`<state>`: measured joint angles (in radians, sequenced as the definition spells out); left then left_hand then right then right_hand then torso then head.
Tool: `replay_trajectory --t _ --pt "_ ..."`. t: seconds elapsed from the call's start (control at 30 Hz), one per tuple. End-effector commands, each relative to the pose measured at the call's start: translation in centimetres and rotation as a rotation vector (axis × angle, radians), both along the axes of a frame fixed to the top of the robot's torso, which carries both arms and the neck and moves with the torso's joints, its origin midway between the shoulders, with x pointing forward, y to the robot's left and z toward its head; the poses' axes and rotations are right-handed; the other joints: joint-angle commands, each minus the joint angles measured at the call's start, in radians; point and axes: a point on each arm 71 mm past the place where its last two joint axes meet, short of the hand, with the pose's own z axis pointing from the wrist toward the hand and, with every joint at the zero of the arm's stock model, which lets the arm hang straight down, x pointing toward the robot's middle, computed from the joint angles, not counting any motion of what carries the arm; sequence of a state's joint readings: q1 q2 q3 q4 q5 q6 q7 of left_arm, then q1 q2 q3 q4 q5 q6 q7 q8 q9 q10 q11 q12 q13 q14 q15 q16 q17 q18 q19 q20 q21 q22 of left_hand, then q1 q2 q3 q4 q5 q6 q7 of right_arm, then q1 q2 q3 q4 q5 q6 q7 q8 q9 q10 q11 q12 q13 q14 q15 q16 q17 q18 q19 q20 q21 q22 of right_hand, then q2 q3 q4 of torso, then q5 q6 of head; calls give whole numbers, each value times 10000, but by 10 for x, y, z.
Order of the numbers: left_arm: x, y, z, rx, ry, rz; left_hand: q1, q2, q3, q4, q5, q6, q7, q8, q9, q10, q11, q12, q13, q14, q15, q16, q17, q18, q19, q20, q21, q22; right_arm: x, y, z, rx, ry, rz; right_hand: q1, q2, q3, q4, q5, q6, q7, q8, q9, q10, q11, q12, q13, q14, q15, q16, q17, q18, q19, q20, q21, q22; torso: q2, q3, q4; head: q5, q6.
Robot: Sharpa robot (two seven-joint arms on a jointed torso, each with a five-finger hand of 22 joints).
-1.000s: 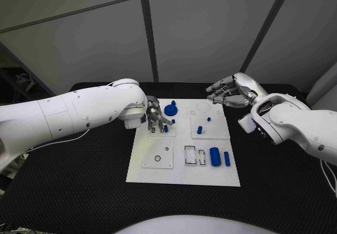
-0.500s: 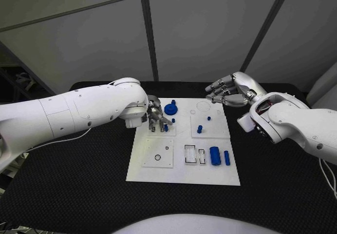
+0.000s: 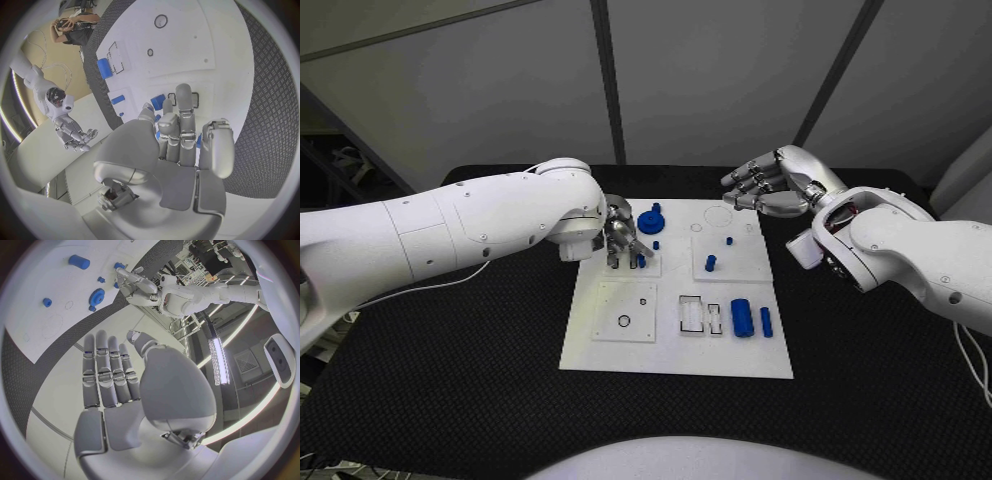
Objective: Assemble the parts on the task board
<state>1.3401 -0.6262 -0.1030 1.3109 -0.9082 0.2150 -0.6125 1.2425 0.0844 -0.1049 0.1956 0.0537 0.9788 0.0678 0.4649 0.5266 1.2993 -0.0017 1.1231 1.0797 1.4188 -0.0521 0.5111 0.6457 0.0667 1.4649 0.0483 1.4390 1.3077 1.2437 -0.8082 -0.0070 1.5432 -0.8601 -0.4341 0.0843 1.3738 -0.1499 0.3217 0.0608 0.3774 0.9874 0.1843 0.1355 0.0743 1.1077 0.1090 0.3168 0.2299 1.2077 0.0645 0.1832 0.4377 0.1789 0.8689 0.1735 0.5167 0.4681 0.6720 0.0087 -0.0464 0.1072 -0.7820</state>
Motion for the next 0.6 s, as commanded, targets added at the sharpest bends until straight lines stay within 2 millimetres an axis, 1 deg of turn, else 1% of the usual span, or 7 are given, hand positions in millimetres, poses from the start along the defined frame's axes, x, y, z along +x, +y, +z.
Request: replay_trajectory --t 0.03,0.23,0.3,0.4,0.5,0.53,0.6 --pt "0 -2 1 -81 68 -191 166 7 36 -97 -22 -66 -4 38 26 20 -14 19 -15 -7 -78 -38 21 -215 238 -22 50 330 0 1 1 -17 -12 96 -83 40 -49 -23 46 0 60 -52 -9 -14 73 -38 -12 -6 39 -30 -14 -4 -7 66 -52 -12 2 3 2 14 -11" --pt "0 -3 1 -158 66 -198 566 179 390 -427 -18 -153 -41 45 89 -35 -48 -75 -91 -2 -102 -66 58 -214 232 -40 46 337 0 2 1 -22 0 101 -83 40 -49 -23 46 0 60 -52 -9 -14 73 -38 -12 -6 39 -30 -14 -4 -7 66 -52 -12 6 4 -6 22 -27" --pt "-1 -2 1 -235 91 -157 821 322 684 -611 -12 -217 -57 12 97 -84 -70 -156 -154 -3 -121 -81 77 -211 226 -59 38 332 0 2 1 -29 11 99 -83 40 -49 -23 46 0 60 -52 -9 -14 73 -38 -12 -6 39 -30 -14 -4 -7 66 -52 -12 3 3 -1 16 -37" --pt "-1 -2 1 -352 95 -99 1111 420 1178 -863 -5 -291 -67 -45 96 -156 -83 -287 -251 -6 -135 -106 106 -209 218 -80 31 333 1 2 1 -41 31 98 -80 44 -49 -26 48 1 60 -50 -8 -13 73 -38 -17 -6 40 -37 -15 -3 -7 68 -61 -17 2 0 4 13 -41" --pt "-1 -2 1 -446 102 -66 1240 385 1869 -1072 5 -357 -55 -116 90 -222 -82 -440 -364 -9 -131 -137 143 -205 206 -92 15 323 1 2 0 -51 50 101 -79 44 -49 -26 48 1 60 -50 -8 -14 73 -39 -17 -7 40 -38 -15 -3 -7 68 -62 -17 4 5 5 19 -40" --pt "-1 -2 1 -483 106 -57 1290 340 2118 -1160 0 -386 -52 -140 88 -245 -88 -494 -407 -10 -135 -146 154 -204 202 -91 10 319 1 2 0 -55 59 103 -78 43 -50 -27 48 1 60 -50 -8 -14 73 -39 -19 -7 41 -40 -15 -3 -8 68 -65 -19 3 5 3 23 -43" --pt "-1 -1 1 -564 125 -33 1271 162 2951 -1362 13 -421 -12 -170 105 -256 -99 -590 -474 -13 -112 -176 186 -202 197 -90 1 322 1 2 0 -64 75 108 -78 43 -50 -27 48 1 60 -50 -8 -14 73 -39 -19 -7 41 -40 -15 -3 -8 68 -65 -19 0 3 2 22 -47"
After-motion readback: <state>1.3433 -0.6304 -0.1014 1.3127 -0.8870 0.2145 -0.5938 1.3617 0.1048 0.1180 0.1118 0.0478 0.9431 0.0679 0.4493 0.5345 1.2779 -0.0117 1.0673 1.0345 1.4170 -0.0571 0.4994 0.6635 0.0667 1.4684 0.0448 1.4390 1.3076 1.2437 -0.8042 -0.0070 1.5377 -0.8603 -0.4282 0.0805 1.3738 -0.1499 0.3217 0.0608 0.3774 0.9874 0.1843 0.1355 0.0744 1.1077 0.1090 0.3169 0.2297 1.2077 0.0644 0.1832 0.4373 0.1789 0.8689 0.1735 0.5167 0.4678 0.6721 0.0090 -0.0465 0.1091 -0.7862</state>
